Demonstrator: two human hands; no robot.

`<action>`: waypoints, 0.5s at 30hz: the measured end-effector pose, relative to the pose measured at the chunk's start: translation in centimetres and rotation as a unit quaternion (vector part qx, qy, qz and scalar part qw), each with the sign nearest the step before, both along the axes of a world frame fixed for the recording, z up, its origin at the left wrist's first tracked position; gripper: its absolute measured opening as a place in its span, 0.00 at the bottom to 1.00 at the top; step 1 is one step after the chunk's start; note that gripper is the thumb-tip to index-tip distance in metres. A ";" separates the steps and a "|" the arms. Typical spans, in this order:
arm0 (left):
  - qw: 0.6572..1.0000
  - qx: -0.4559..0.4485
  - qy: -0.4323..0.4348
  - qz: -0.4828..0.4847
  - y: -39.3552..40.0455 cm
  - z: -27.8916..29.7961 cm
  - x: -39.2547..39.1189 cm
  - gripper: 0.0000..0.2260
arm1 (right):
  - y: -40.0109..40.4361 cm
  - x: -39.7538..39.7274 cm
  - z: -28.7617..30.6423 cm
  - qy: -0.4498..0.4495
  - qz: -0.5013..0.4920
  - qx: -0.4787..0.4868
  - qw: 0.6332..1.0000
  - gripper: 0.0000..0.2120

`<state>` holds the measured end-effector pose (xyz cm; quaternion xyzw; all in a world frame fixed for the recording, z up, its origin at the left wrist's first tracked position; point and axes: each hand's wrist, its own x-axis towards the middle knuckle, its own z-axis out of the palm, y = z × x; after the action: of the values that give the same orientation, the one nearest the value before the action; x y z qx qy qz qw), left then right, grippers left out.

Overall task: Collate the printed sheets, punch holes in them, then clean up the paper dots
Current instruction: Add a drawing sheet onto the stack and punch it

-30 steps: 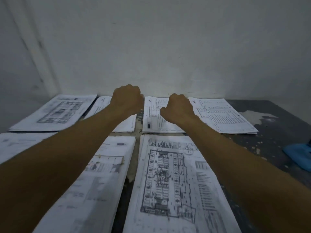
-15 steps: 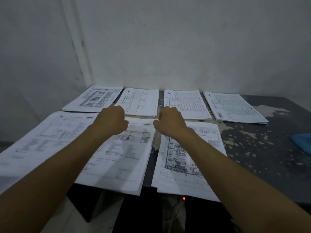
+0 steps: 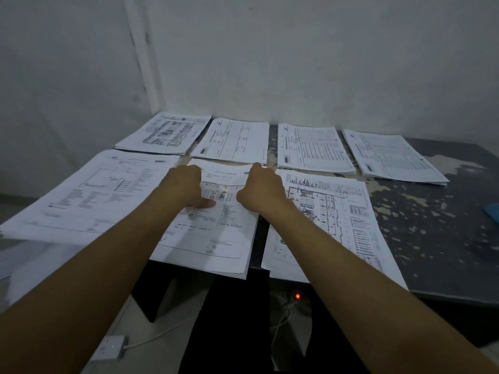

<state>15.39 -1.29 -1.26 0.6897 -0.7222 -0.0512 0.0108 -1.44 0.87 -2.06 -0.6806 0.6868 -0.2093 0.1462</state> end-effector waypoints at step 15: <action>0.999 0.000 0.039 -0.008 -1.2 -1.0 1.1 0.32 | -2.1 -0.8 1.4 -0.343 -0.107 0.131 0.924 0.12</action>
<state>16.52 -2.51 -2.26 0.6812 -0.7269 -0.0784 0.0388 -2.23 -1.27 -0.68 -0.4645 0.6843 -0.3527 0.4376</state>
